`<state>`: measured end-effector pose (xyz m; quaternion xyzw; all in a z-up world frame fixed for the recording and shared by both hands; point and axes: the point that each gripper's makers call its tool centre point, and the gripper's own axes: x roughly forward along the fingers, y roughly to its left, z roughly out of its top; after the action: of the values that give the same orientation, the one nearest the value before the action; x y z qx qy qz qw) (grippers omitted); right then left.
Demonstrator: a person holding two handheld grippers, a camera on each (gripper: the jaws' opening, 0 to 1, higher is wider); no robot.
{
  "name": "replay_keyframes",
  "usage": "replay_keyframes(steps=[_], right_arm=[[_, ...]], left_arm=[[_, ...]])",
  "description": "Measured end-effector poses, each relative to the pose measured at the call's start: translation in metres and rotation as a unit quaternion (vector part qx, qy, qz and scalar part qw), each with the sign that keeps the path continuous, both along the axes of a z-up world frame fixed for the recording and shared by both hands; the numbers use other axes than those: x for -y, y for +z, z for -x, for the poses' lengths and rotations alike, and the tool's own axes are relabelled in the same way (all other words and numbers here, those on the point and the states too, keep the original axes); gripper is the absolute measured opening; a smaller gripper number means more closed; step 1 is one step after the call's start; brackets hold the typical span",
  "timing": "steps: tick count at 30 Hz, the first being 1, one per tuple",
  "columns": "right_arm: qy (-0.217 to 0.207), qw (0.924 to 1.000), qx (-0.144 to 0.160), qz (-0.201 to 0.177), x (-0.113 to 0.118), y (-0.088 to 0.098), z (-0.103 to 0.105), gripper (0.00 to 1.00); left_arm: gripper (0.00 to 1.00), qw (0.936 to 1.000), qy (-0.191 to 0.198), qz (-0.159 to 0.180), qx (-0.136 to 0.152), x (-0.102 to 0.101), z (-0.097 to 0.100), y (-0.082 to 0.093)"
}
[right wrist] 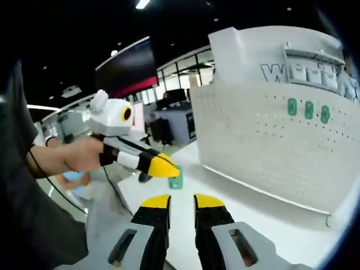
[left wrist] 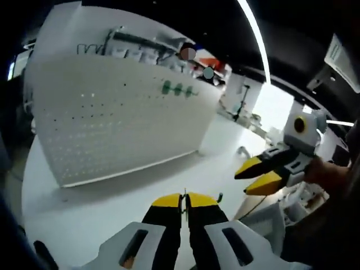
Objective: Insert the hook assembly into the mounting plate slot until the hook locks in place.
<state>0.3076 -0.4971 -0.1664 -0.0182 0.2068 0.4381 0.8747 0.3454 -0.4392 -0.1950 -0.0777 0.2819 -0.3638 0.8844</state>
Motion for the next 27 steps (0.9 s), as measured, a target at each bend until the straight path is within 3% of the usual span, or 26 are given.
replay_keyframes(steps=[6,11,13,15,27], right_arm=[[-0.004,0.9985,0.033,0.044,-0.004,0.007,-0.001,0.15],[-0.003,0.9966,0.051,0.064,-0.013,0.008,0.000,0.15],[-0.007,0.9937,0.064,0.092,-0.012,0.004,-0.001,0.16],[0.000,0.9931,0.050,0.106,-0.015,-0.004,0.002,0.16],[-0.005,0.9902,0.082,0.113,-0.020,-0.001,0.001,0.13]], left_arm=[[0.02,0.9999,0.014,-0.007,-0.002,-0.003,-0.002,-0.003],[0.02,0.9997,0.013,0.018,-0.008,0.008,0.001,0.005],[0.02,0.9996,0.010,0.024,-0.007,0.014,0.004,0.008],[0.02,0.9995,0.008,0.028,-0.009,0.017,0.005,0.008],[0.02,0.9954,0.000,0.088,-0.039,0.034,0.018,0.013]])
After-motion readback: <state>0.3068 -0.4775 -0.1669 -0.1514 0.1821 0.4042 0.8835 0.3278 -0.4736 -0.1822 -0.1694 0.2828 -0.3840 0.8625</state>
